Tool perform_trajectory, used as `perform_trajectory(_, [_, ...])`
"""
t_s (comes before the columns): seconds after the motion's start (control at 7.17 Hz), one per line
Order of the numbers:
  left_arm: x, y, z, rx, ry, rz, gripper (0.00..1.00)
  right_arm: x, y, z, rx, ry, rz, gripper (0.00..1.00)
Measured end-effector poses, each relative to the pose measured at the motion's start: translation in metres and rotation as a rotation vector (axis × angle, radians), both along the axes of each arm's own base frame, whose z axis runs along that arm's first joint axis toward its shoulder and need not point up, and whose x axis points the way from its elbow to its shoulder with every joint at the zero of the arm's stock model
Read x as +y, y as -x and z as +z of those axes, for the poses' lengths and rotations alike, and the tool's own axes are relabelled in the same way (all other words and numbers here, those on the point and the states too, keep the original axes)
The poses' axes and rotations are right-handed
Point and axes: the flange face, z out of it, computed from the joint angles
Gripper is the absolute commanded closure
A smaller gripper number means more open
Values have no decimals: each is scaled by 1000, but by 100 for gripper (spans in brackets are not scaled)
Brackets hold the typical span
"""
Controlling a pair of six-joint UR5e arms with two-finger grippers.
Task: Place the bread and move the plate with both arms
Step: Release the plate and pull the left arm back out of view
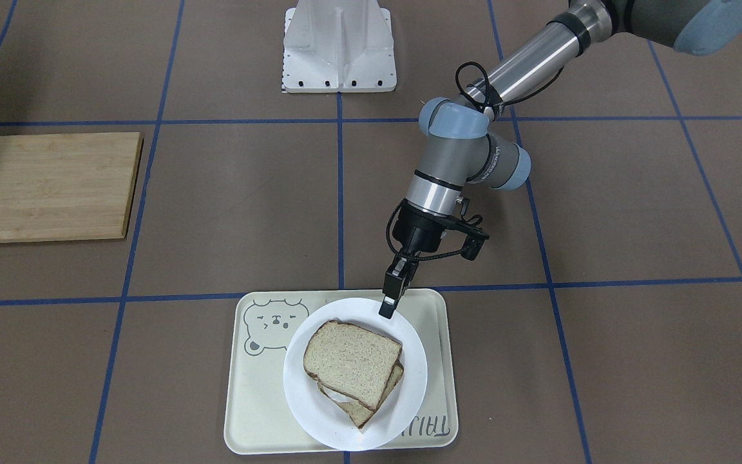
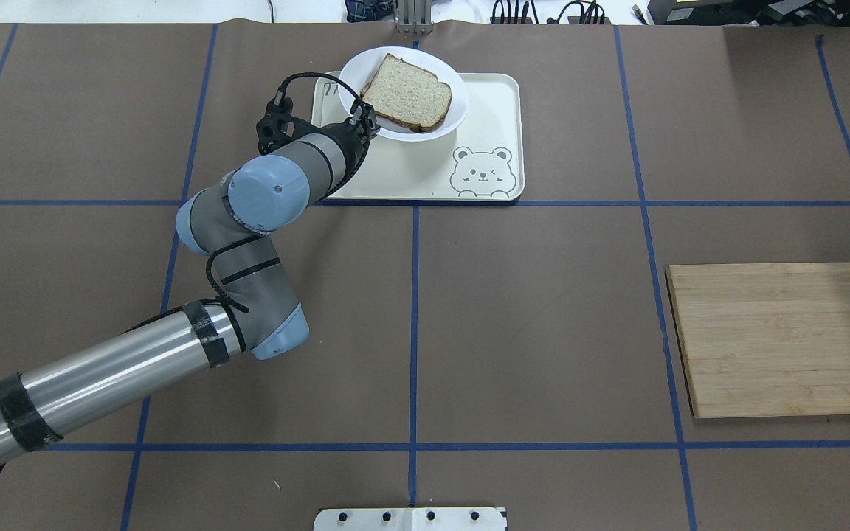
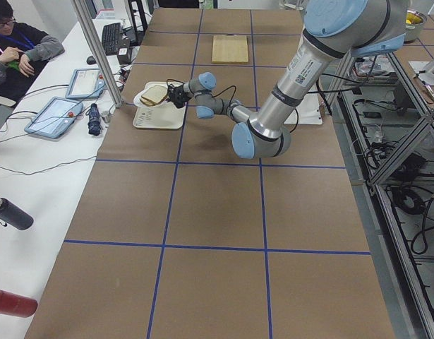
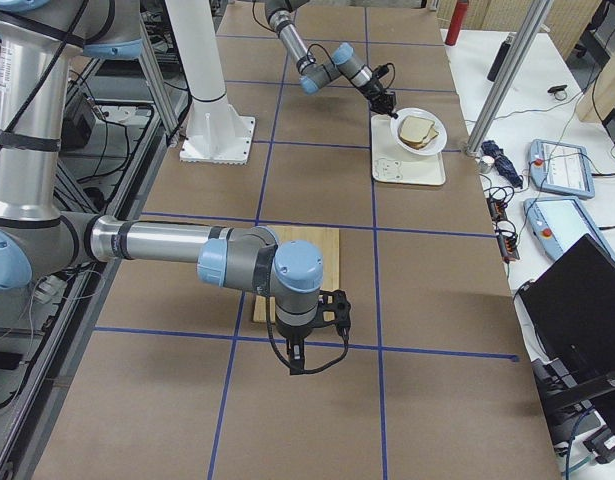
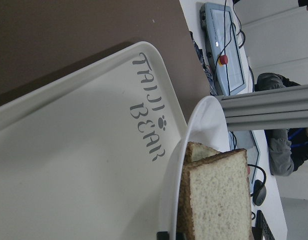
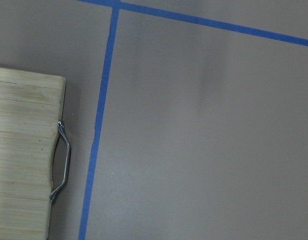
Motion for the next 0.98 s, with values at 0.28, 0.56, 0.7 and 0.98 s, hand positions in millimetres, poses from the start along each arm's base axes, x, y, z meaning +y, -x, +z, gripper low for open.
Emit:
perform_trajectory(0.28, [8,-12,3,-16,2,19,1,0,0,0,0,-1,0,0])
perform_trajectory(0.56, [26,0,-3,-37,-67,55,1,0,0,0,0,0,0,0])
perform_trajectory(0.7, [42,15,-6,-35,-108,105,1,0,0,0,0,0,0,0])
perform_trajectory(0.98, [76,43,-4,-27,-173,253,1,1,0,0,0,0,0,0])
